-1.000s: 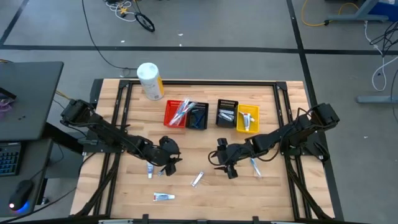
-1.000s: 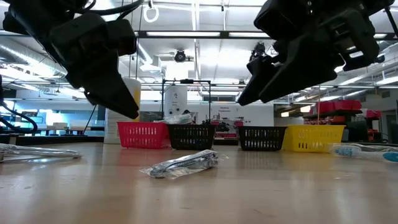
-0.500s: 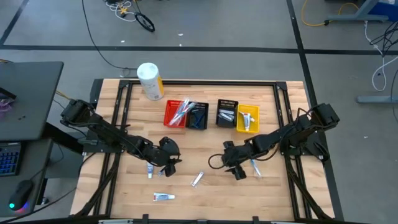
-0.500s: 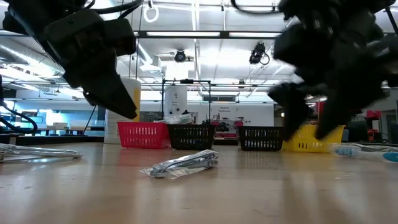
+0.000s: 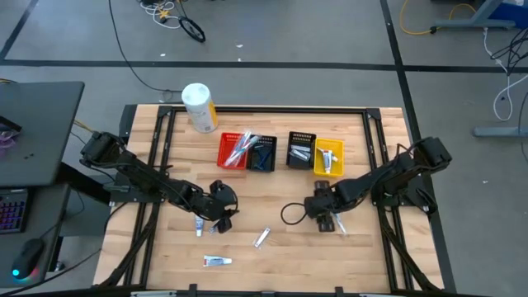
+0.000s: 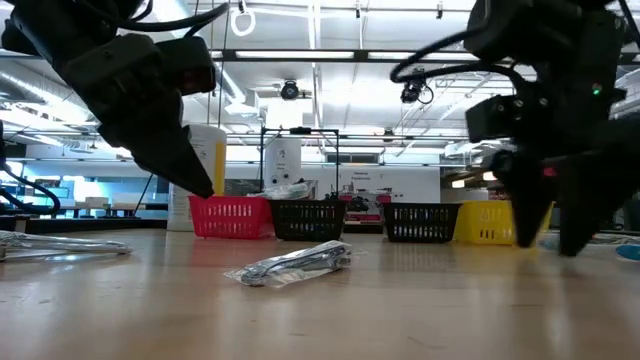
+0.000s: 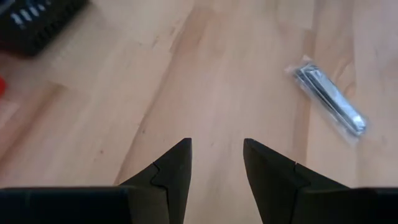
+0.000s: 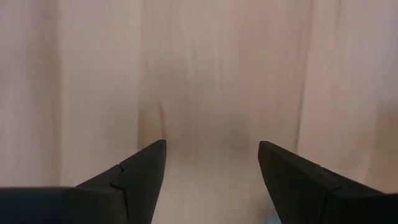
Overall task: Pick & Place Travel size toiletries
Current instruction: Put the blue toothbrush into the red basket
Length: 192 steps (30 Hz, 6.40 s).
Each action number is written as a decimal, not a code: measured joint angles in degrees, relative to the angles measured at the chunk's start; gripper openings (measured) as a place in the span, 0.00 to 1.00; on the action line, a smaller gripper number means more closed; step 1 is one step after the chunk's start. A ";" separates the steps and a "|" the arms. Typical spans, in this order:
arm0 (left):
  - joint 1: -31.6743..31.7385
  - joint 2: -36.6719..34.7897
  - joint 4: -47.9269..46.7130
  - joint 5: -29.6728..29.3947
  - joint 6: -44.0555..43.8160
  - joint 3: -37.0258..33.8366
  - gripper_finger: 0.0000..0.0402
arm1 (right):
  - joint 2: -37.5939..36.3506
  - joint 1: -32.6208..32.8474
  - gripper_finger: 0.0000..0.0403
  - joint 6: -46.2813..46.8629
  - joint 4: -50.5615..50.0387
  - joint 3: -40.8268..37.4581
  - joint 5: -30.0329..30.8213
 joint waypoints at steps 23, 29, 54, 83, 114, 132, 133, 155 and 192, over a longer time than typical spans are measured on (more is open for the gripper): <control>0.00 0.02 0.00 -4.82 -0.44 0.00 0.39 | -2.56 0.03 0.66 39.55 -26.18 -0.06 -15.62; 0.00 0.02 0.02 -4.73 -0.56 0.00 0.39 | -2.96 -0.19 0.66 32.70 -28.44 0.10 -22.86; 0.00 0.07 0.07 -4.90 -1.06 -0.02 0.39 | -3.83 13.78 0.63 -1.02 -19.64 -6.53 -8.49; 0.20 0.07 12.94 -16.04 7.11 -0.04 0.39 | -3.41 12.60 0.07 -10.62 20.62 -2.17 30.06; 8.55 0.07 38.80 3.60 31.03 0.17 0.52 | -3.48 -8.96 0.07 -9.81 57.31 -2.47 4.58; 13.18 0.00 40.83 9.13 30.89 0.26 0.51 | 2.95 -11.66 0.06 -9.05 70.00 -2.47 1.51; 13.16 0.00 40.83 9.43 30.94 0.26 0.50 | 2.95 -11.89 0.06 -8.77 69.99 -2.47 2.24; 15.41 0.02 39.36 8.54 28.36 0.22 0.11 | 2.93 -14.51 0.15 -10.05 68.46 -2.44 -1.11; 38.94 -17.56 -13.47 5.49 11.08 -0.24 0.09 | 2.93 -18.07 0.24 -5.94 48.73 -2.42 -0.93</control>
